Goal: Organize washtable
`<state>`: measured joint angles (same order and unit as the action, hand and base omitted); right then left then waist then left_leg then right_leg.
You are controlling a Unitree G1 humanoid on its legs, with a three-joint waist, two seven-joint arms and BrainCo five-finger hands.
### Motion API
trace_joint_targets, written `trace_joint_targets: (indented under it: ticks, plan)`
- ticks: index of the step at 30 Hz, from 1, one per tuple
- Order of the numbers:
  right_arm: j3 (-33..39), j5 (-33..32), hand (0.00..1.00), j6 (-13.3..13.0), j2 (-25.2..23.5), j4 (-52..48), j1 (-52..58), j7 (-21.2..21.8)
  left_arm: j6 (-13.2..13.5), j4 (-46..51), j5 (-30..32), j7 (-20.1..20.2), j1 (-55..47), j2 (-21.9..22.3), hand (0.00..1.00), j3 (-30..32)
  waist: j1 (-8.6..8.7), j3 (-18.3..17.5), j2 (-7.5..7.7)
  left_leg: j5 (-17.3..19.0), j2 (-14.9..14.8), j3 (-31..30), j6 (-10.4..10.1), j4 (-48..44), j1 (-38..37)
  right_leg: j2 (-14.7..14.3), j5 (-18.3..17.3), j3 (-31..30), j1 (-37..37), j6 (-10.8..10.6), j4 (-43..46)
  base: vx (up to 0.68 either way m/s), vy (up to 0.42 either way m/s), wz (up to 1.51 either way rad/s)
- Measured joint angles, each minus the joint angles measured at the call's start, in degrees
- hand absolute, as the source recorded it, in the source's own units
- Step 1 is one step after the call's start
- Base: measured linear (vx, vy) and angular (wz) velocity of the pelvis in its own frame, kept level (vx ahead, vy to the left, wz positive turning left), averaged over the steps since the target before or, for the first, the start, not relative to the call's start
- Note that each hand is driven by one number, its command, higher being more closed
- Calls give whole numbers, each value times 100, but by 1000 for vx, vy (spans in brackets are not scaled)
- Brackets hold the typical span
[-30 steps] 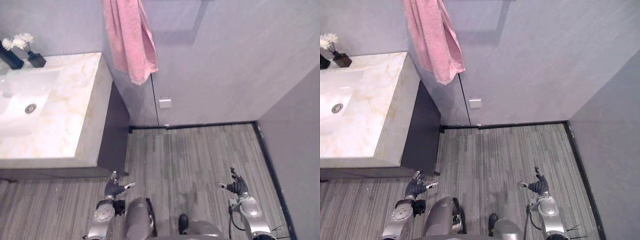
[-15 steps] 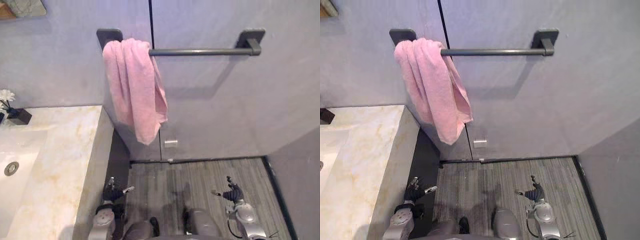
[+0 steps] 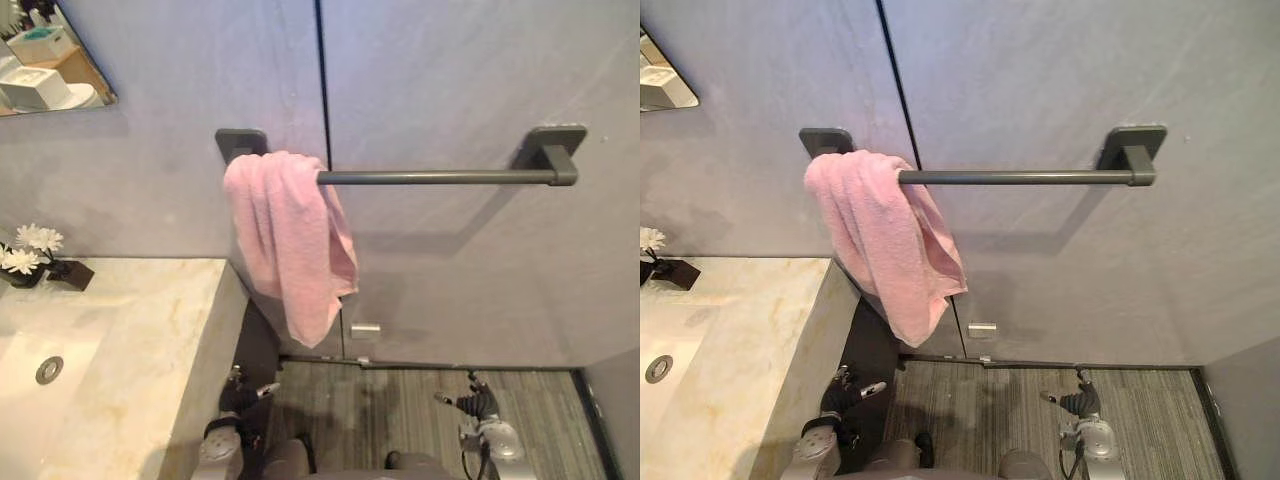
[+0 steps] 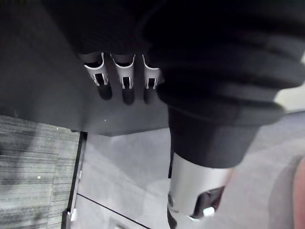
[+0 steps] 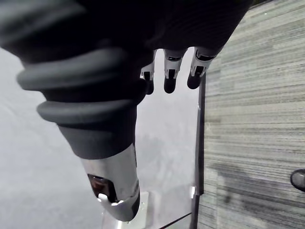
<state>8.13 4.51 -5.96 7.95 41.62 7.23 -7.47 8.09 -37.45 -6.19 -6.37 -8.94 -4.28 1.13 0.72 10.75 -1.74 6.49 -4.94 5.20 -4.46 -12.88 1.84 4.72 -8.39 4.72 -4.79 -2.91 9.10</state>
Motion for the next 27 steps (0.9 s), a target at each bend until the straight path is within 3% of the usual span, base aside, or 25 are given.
trace_joint_targets:
  ticks: [2, 5, 10, 19, 27]
  plan:
    - [3, 1, 0, 0, -41, 1, 116, 0, -4, 1, 7, 0, -5, -9, 0, -48, 5, -48, 103, -170, 143, 24, 94, 415, -206, 104, 28, 1, -24, -56, -86, 27, 62, -3]
    - [10, 1, 0, -1, -43, 5, 152, -1, -14, 70, 13, 1, -21, -11, 0, -81, 61, -47, 97, -345, 228, -23, 135, 759, -379, 157, 38, 26, -94, -94, -158, 5, 15, 8]
    - [5, 4, 0, -25, -65, -7, 252, -1, 67, 1640, -2, 2, -355, -69, 0, -102, 154, -68, 82, -666, 257, -318, 101, 1251, -483, 134, 38, 296, -97, -93, -219, -33, -35, 26]
    - [-113, 40, 0, -45, -54, -11, 325, 14, 373, 2962, 32, -146, -321, -305, 0, -295, 156, -221, 32, -793, 253, -423, 106, 1506, -639, 73, 40, 425, -218, -89, -286, -9, -22, 6]
    - [-254, 58, 0, -45, -44, 17, 307, 115, 443, 3055, 298, -276, 197, -681, 0, -586, 190, -274, 95, -906, 272, -434, 124, 1716, -861, 80, 76, 427, -394, -59, -379, -10, -6, 2]
